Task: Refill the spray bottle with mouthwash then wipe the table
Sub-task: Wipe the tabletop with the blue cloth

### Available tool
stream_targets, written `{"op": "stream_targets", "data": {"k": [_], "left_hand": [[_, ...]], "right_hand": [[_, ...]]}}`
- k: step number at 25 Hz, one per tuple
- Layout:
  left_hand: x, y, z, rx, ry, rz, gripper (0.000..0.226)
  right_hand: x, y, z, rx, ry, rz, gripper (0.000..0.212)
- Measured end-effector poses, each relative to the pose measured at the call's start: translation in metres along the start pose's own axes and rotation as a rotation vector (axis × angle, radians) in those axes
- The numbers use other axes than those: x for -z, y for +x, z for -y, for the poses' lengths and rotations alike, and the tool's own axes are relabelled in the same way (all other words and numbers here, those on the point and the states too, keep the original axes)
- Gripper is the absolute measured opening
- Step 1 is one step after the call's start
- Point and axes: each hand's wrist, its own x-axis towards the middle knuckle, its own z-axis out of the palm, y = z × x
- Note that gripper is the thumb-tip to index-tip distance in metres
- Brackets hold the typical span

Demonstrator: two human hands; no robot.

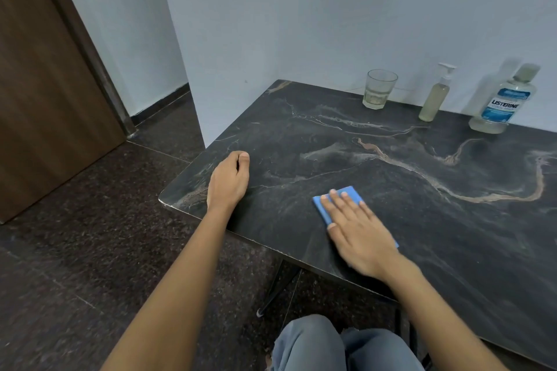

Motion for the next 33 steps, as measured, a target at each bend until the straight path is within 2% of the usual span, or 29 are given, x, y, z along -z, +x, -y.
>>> {"op": "stream_targets", "data": {"k": [4,7,9,12,18,22,25,29,33], "left_hand": [[0.002,0.003,0.002,0.054,-0.224,-0.016,0.037],[0.003,0.006,0.006,0.057,-0.269,0.007,0.037],[0.001,0.006,0.009,0.018,-0.163,0.054,0.039],[-0.002,0.004,0.009,-0.134,0.074,0.096,0.044],[-0.001,0.004,0.008,-0.199,0.155,0.085,0.041],[-0.002,-0.001,-0.002,-0.262,0.242,0.135,0.040],[-0.006,-0.011,-0.016,-0.267,0.272,0.162,0.039],[-0.028,-0.039,-0.048,-0.311,0.280,0.241,0.041],[-0.054,-0.072,-0.076,-0.385,0.289,0.321,0.044]], "right_hand": [[-0.005,0.028,0.067,0.256,0.037,0.013,0.056],[-0.008,0.074,0.093,0.335,0.077,0.027,0.054],[-0.005,0.112,0.093,0.299,0.092,0.043,0.054],[0.003,0.164,0.075,0.191,0.105,0.061,0.054],[0.025,0.197,-0.023,-0.098,0.124,0.041,0.054],[0.035,0.156,-0.114,-0.294,0.120,-0.007,0.055],[0.038,0.101,-0.153,-0.405,0.140,-0.028,0.054],[0.035,0.018,-0.162,-0.501,0.156,-0.051,0.054],[0.020,-0.062,-0.127,-0.491,0.092,-0.056,0.054]]}}
